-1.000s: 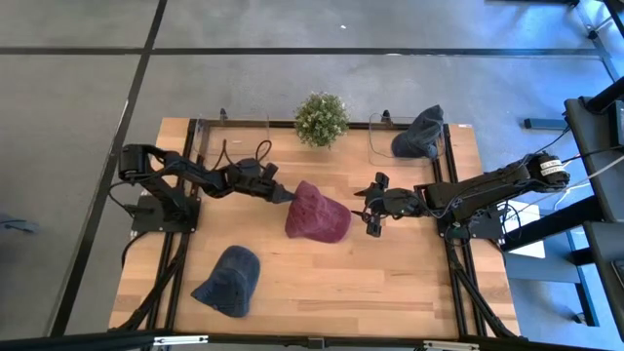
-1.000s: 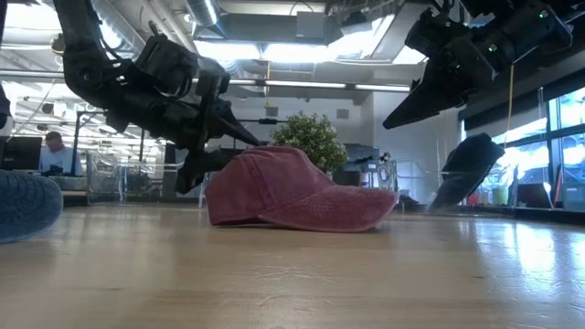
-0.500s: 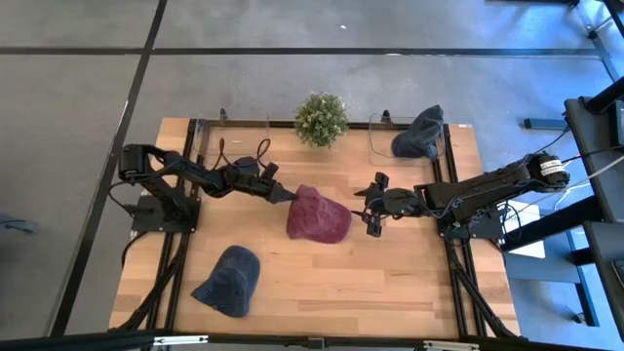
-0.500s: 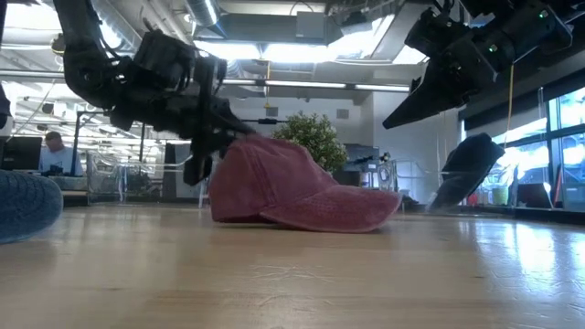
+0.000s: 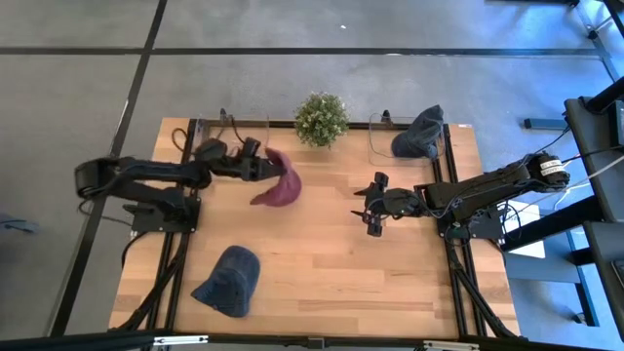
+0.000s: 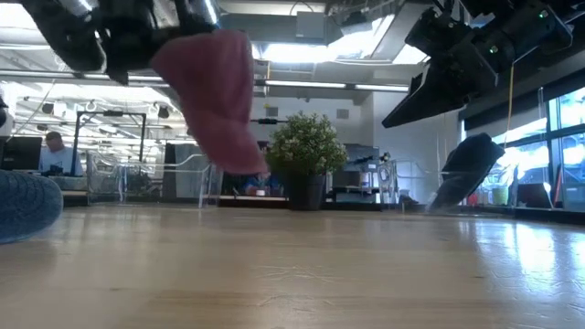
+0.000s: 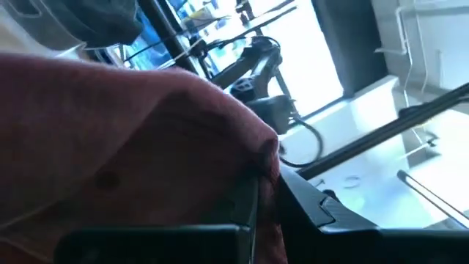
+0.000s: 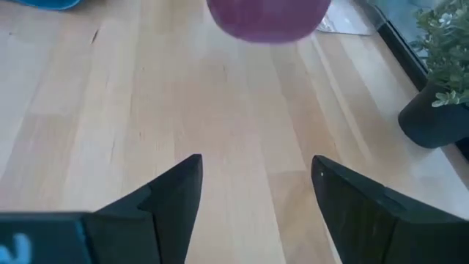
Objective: Pick & Place hat
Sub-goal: Put the red cap into the left transparent bin
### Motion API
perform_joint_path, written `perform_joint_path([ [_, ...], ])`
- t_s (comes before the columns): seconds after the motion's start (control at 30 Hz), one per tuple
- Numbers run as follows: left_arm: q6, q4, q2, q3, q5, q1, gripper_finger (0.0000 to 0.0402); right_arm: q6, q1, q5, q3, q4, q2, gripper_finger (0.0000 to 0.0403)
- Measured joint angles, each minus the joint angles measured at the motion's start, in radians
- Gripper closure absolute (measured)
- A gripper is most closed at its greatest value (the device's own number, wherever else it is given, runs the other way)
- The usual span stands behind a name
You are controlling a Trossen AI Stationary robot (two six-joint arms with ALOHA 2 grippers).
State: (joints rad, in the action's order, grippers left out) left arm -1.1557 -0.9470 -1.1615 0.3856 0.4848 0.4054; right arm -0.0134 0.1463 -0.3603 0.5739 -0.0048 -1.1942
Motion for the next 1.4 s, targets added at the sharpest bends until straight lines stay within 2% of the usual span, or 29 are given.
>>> perform_joint_path([
  [0.13, 0.064, 0.332, 0.151, 0.087, 0.051, 0.049, 0.0374, 0.004, 0.0, -0.037, 0.0, 0.0, 0.0, 0.0147],
  [0.3, 0.315, 0.963, 0.277, 0.317, 0.061, 0.139, 0.0374, -0.001, -0.001, -0.078, 0.0, 0.014, 0.0, 0.0147],
  [0.43, 0.504, 1.355, 0.3, 0.513, -0.02, 0.221, 0.0374, -0.001, -0.013, -0.077, 0.0, 0.039, 0.0, 0.0147],
  [0.57, 0.662, 1.61, 0.297, 0.668, -0.148, 0.299, 0.0374, -0.002, -0.033, -0.076, 0.0, 0.065, 0.0, 0.0147],
  [0.73, 0.778, 1.76, 0.288, 0.779, -0.258, 0.38, 0.0374, -0.002, -0.06, -0.076, 0.0, 0.085, 0.0, 0.0147],
  [0.97, 0.966, 1.892, 0.224, 0.789, -0.434, 0.457, 0.0374, -0.002, -0.091, -0.074, 0.0, 0.122, 0.0, 0.0147],
  [1.17, 1.125, 1.851, 0.127, 0.789, -0.467, 0.498, 0.0374, -0.003, -0.111, -0.074, 0.0, 0.122, 0.0, 0.0147],
  [1.4, 1.22, 1.855, 0.067, 0.791, -0.515, 0.543, 0.0374, -0.008, -0.111, -0.073, 0.0, 0.121, 0.0, 0.0147],
])
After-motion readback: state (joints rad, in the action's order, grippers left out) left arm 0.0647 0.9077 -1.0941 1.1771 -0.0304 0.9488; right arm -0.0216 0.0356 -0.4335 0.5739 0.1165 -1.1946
